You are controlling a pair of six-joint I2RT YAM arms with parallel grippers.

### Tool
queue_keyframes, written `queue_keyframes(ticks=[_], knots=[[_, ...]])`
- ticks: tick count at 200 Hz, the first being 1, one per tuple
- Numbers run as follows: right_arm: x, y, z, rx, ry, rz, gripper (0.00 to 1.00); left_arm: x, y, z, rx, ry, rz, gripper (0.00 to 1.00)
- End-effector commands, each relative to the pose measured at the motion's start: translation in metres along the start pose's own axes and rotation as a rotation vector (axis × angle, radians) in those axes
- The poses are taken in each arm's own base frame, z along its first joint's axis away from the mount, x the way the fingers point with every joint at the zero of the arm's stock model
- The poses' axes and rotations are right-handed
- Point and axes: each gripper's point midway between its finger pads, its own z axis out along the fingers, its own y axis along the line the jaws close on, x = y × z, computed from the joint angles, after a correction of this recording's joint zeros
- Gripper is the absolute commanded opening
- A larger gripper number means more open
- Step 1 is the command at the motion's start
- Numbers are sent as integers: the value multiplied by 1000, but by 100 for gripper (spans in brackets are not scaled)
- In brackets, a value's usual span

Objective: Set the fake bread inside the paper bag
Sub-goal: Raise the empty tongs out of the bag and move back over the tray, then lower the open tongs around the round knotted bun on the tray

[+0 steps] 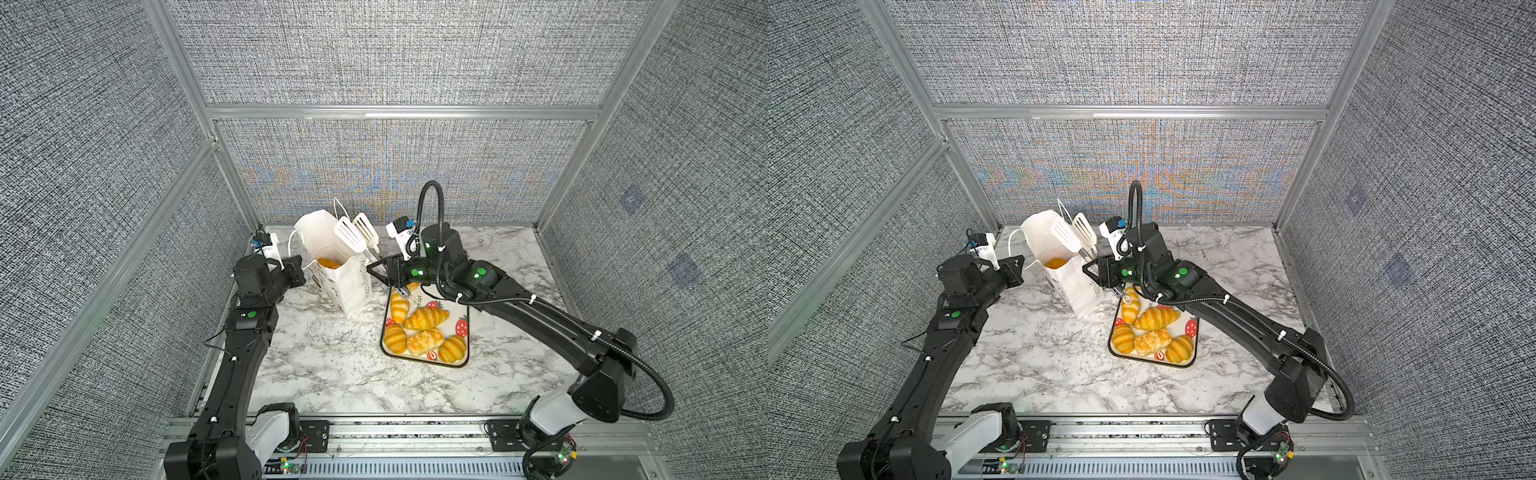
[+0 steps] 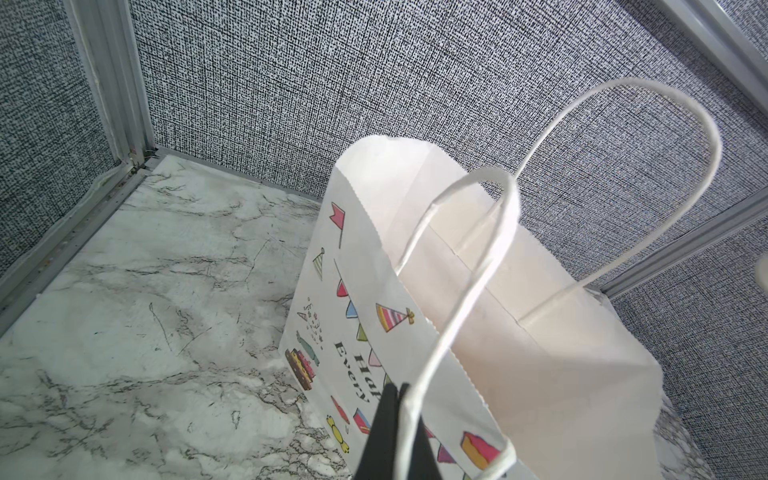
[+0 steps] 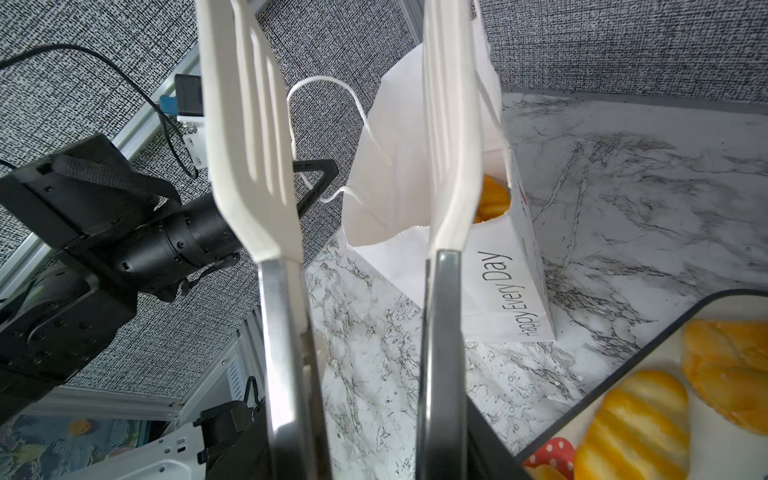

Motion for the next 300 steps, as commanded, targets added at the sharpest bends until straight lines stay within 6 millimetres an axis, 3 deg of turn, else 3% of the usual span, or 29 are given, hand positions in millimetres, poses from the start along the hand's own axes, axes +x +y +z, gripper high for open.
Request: queue_keyframes(ticks=[1, 88, 164, 216, 300], knots=[[-6, 1, -10, 15, -37, -19, 50, -2, 0, 0, -1, -4, 7, 0], [-3, -19, -50, 122, -86, -26, 50, 0, 0, 1, 6, 3, 2, 0], [14, -76, -84, 266, -100, 67, 50, 1, 0, 2, 6, 6, 1, 0], [39, -115, -91, 336, -67, 150, 50, 3, 0, 3, 11, 9, -2, 0], [77, -167, -75, 410, 8, 294, 50, 2, -2, 2, 16, 7, -3, 0]])
